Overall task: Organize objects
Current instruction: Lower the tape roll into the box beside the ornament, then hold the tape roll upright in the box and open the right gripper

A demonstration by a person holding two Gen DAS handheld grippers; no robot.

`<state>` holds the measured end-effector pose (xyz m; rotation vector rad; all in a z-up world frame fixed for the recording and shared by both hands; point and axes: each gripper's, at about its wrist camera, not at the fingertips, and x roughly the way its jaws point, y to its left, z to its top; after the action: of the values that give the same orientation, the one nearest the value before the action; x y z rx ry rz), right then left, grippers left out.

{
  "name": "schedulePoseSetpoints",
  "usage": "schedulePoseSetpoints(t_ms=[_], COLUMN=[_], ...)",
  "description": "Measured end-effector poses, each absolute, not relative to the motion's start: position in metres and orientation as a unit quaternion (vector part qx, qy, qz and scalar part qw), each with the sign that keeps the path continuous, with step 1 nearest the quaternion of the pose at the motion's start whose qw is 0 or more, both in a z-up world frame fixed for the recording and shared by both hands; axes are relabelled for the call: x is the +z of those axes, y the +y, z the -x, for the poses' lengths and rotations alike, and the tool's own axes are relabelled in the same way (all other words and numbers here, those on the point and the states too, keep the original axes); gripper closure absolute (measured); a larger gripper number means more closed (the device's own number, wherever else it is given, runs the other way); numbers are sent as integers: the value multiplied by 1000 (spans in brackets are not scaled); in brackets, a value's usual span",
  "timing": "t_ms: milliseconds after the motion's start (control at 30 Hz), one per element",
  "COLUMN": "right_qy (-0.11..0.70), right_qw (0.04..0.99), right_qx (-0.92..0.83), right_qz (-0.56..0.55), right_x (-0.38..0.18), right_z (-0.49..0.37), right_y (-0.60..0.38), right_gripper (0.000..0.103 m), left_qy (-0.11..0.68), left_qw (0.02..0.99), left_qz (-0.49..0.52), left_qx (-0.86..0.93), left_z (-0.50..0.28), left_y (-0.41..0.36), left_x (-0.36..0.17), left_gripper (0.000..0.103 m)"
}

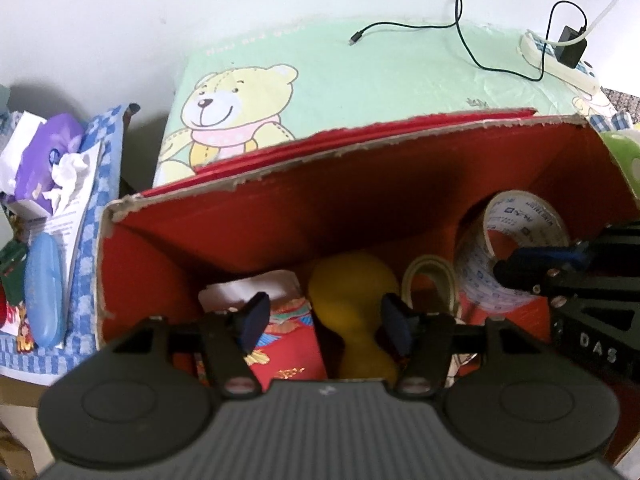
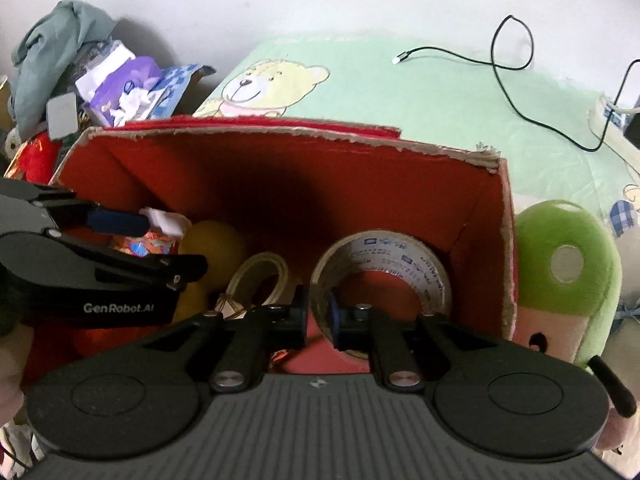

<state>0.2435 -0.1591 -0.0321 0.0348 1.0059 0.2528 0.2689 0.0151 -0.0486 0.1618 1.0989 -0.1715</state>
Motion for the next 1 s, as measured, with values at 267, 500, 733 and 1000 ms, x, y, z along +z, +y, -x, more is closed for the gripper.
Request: schedulePoseSetpoints(t_ms=[267,500,733,1000], right_qy=[457,452,449,451], right_qw=[884,886,889,888], right_qx=[101,98,88,86], right_qz=[-24,-22,-18,-11], right_x=[-30,-30,-29,-30], right_z=[-238,-239,-237,-239], right_y=[-161,-162,-161,-158], right_gripper=[91,88,90,90], left_qy=[520,521,516,515], left_qw=[845,841,841,842], left_qz=[-100,-125,-144,-147], left_qx=[-75,-81,-77,-63], left_z=[-268,-266,-264,-264], left_y=[9,3,-2,-2], left_x=[-50,-52,-53,-52], left_gripper=[38,37,37,32])
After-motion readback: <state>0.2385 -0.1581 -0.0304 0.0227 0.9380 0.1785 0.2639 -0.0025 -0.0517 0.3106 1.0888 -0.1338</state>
